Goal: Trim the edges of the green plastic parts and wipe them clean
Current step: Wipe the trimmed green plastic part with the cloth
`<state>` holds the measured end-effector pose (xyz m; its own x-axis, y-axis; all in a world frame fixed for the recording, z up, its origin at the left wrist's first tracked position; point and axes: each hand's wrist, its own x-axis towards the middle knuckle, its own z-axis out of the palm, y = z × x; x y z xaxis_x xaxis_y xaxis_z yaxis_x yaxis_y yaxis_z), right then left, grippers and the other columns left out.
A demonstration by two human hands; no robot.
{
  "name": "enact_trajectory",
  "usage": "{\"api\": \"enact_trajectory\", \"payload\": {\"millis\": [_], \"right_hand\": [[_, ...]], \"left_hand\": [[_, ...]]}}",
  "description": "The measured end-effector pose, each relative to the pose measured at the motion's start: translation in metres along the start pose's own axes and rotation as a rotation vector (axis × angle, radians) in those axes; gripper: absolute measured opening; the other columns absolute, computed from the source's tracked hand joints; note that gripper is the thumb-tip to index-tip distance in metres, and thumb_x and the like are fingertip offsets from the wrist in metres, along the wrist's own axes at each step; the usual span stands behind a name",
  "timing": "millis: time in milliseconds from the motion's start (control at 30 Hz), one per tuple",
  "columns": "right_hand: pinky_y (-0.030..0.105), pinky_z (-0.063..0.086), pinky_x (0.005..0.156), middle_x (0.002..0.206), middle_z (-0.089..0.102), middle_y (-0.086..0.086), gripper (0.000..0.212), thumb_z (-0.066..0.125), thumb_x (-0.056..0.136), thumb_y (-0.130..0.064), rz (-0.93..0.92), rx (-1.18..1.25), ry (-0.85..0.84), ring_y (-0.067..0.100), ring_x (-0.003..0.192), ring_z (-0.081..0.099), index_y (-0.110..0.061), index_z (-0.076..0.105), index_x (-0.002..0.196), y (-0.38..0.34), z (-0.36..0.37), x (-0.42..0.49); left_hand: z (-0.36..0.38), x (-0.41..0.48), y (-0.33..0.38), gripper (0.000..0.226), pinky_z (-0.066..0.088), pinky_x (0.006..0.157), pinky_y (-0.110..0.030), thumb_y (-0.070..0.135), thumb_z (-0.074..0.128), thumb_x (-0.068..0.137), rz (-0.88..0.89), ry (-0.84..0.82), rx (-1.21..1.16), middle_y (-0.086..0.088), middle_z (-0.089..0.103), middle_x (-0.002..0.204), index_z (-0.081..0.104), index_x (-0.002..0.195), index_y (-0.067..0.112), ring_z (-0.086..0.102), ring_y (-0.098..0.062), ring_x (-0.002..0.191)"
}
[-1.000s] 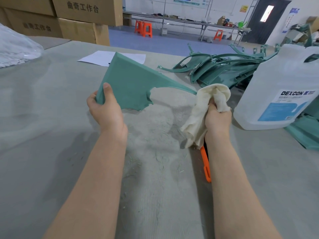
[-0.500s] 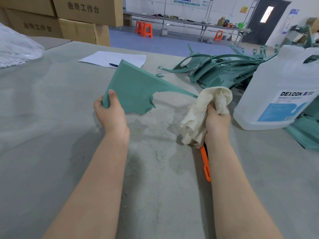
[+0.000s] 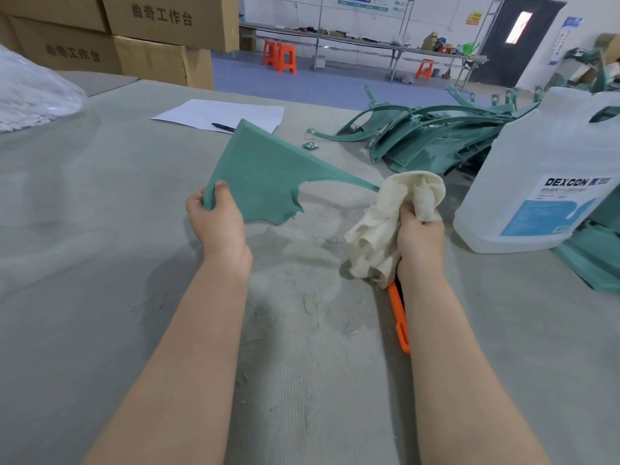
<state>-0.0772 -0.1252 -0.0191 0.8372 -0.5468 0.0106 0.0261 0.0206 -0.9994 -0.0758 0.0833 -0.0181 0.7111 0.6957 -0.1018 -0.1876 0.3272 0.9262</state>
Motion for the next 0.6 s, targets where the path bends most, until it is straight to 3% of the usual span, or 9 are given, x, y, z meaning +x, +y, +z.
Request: {"api": "enact_trajectory", "payload": {"millis": [67,167,233,367,533,600], "right_hand": [[0.030,0.049,0.072,0.089,0.062,-0.002,0.010,0.048,0.099,-0.024,-0.016,-0.054,0.003,0.016,0.083,0.060,-0.019,0.057,0.099,0.0000,-0.0017,0.0038],[0.028,0.045,0.061,0.079,0.058,-0.003,0.025,0.044,0.100,-0.029,-0.004,-0.114,0.029,0.014,0.073,0.057,-0.023,0.050,0.077,-0.0023,-0.0038,0.0058],[0.028,0.044,0.060,0.079,0.058,-0.004,0.027,0.044,0.101,-0.031,-0.003,-0.099,0.049,0.013,0.072,0.057,-0.025,0.049,0.075,-0.0034,-0.0039,0.0053],[0.034,0.050,0.078,0.085,0.058,-0.004,0.012,0.044,0.100,-0.021,-0.049,-0.113,0.018,0.019,0.087,0.060,-0.022,0.051,0.090,-0.0047,0.0010,0.0016],[0.031,0.048,0.072,0.084,0.059,-0.006,0.020,0.045,0.099,-0.018,-0.137,-0.127,-0.030,0.013,0.080,0.057,-0.030,0.051,0.085,-0.0056,0.0024,-0.0031],[0.034,0.049,0.075,0.084,0.060,-0.004,0.021,0.044,0.100,-0.023,-0.111,-0.137,0.007,0.019,0.086,0.060,-0.026,0.053,0.081,-0.0054,0.0011,-0.0023]], "left_hand": [[-0.0002,0.0018,-0.0003,0.012,0.041,0.072,-0.026,0.024,0.051,0.097,-0.004,0.012,-0.014,0.006,0.053,0.088,0.045,0.104,0.017,0.054,-0.016,0.085],[-0.0001,0.0027,0.0000,0.012,0.043,0.072,-0.025,0.024,0.051,0.097,0.000,0.021,-0.035,0.007,0.052,0.087,0.044,0.105,0.017,0.054,-0.015,0.084],[0.0002,0.0032,0.0000,0.012,0.044,0.066,-0.019,0.024,0.050,0.098,0.012,0.034,-0.028,0.009,0.051,0.085,0.044,0.105,0.017,0.054,-0.013,0.081],[0.0006,0.0008,-0.0013,0.012,0.042,0.056,-0.009,0.023,0.050,0.097,0.022,0.040,-0.011,0.010,0.051,0.085,0.043,0.105,0.017,0.053,-0.005,0.072],[-0.0009,0.0024,0.0009,0.013,0.043,0.069,-0.023,0.020,0.050,0.097,0.012,0.070,-0.049,0.003,0.051,0.093,0.045,0.109,0.015,0.053,-0.015,0.083],[-0.0008,0.0022,0.0007,0.011,0.044,0.067,-0.017,0.019,0.049,0.098,0.026,0.067,-0.045,0.004,0.051,0.092,0.042,0.106,0.016,0.053,-0.011,0.078]]}}
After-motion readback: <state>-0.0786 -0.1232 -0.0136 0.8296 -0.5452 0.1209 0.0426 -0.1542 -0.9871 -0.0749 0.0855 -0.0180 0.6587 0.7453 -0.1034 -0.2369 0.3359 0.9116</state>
